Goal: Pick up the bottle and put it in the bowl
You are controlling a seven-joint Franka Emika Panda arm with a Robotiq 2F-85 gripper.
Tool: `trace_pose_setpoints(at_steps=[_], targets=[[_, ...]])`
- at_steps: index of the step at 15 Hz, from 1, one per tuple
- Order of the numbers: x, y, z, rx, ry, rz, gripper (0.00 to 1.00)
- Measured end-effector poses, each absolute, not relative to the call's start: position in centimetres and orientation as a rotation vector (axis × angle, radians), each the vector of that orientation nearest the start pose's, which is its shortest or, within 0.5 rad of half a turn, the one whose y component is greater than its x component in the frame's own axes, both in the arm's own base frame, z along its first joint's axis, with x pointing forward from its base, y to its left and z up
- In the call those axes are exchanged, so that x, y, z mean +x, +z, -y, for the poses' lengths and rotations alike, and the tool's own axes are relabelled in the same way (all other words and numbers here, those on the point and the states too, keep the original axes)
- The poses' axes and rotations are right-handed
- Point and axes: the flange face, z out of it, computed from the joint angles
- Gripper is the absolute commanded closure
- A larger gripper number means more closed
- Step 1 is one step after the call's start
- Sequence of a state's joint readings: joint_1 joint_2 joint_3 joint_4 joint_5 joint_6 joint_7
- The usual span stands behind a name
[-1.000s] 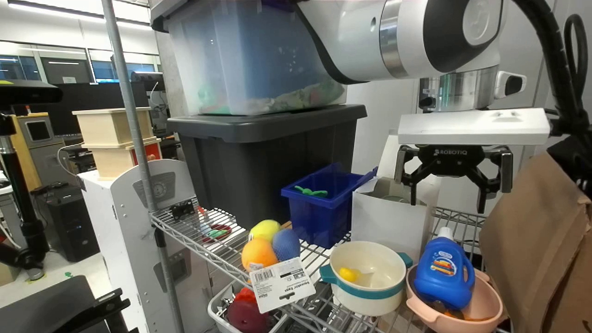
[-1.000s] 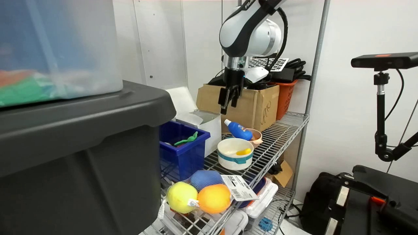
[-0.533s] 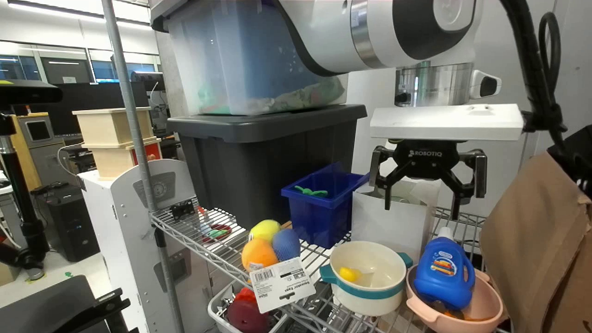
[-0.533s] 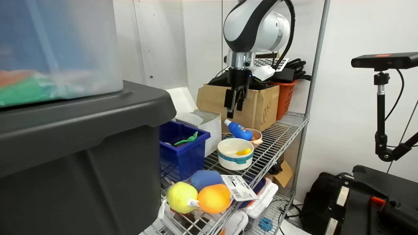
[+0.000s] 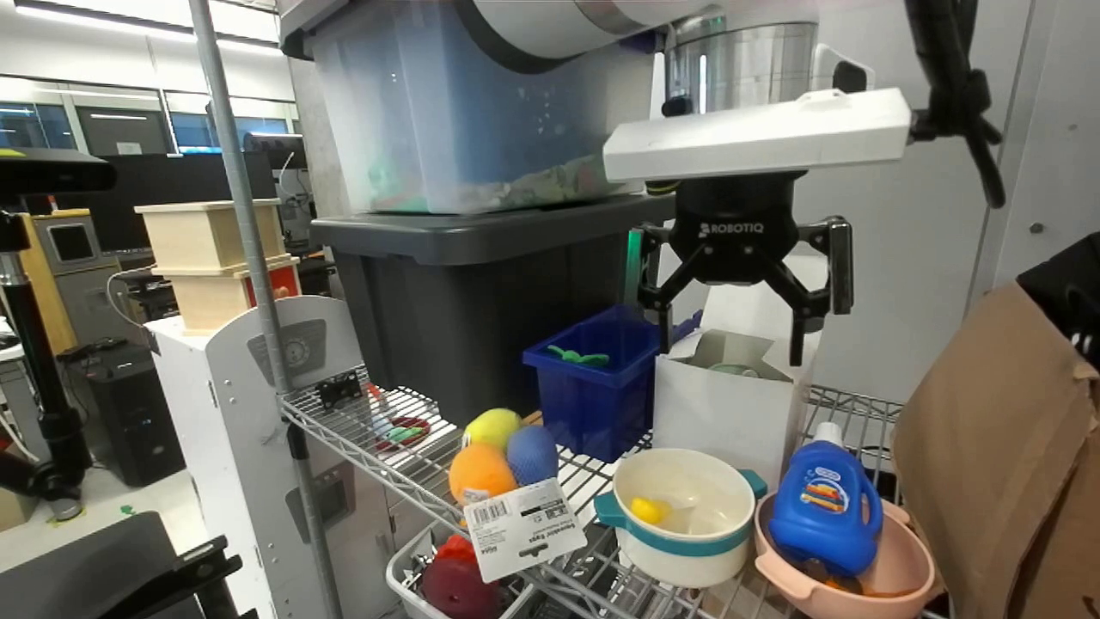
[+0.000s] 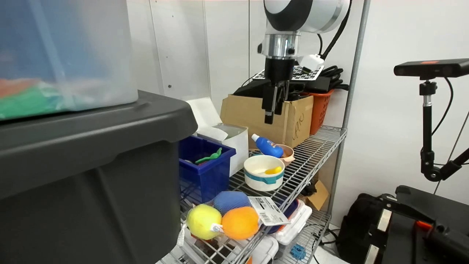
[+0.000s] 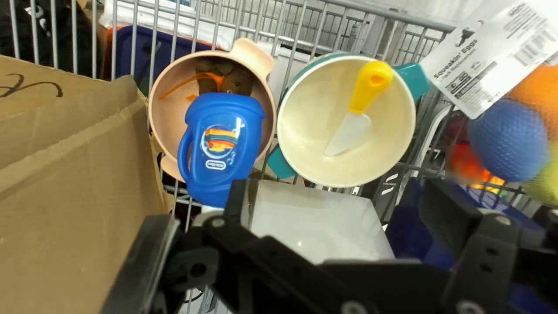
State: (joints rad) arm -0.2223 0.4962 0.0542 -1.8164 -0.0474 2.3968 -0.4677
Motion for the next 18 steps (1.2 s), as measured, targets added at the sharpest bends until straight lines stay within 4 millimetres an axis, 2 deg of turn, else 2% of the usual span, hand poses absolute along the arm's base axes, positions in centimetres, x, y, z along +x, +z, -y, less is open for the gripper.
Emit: trace_pose_setpoints(at_steps=[4,11,14,18], targets=[[62.2,28.5,9.1,-3.129,-0.114,0.548,0.0],[56.0,27.9,2.7,-3.094,-0.041,0.672,0.0],[54.0,28.5,1.5,-3.091,-0.029,0.685,0.0],[51.4,30.3,1.2,-3.097,-0.049,0.694,0.0]])
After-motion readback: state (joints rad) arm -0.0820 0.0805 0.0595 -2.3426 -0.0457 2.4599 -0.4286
